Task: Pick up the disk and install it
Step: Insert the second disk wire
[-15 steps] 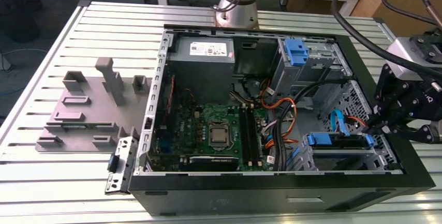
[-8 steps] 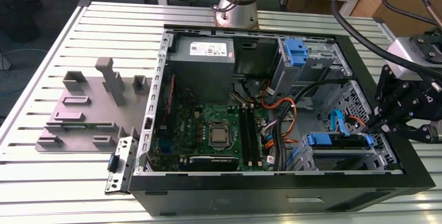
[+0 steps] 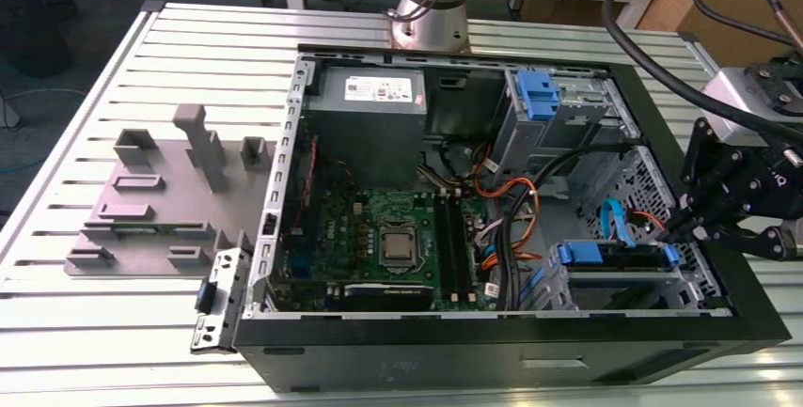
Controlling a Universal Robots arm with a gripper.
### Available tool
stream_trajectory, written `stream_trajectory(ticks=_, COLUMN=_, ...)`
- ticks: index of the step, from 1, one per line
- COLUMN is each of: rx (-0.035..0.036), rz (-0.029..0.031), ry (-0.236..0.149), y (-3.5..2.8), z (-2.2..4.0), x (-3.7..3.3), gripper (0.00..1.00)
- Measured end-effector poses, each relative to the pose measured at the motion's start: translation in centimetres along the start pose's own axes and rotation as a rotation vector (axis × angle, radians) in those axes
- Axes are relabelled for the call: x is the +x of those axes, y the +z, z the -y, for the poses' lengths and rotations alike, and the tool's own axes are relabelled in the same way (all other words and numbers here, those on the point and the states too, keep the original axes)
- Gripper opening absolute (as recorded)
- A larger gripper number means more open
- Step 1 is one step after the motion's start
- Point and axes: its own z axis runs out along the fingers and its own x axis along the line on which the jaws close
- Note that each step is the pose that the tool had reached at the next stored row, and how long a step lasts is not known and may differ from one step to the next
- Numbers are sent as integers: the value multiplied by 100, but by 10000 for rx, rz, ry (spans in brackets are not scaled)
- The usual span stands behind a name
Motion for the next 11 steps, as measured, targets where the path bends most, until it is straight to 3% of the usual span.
stream_trajectory(ticks=11, rx=57, rz=12, ry=-2, y=4, z=-182, x=-8, gripper=16)
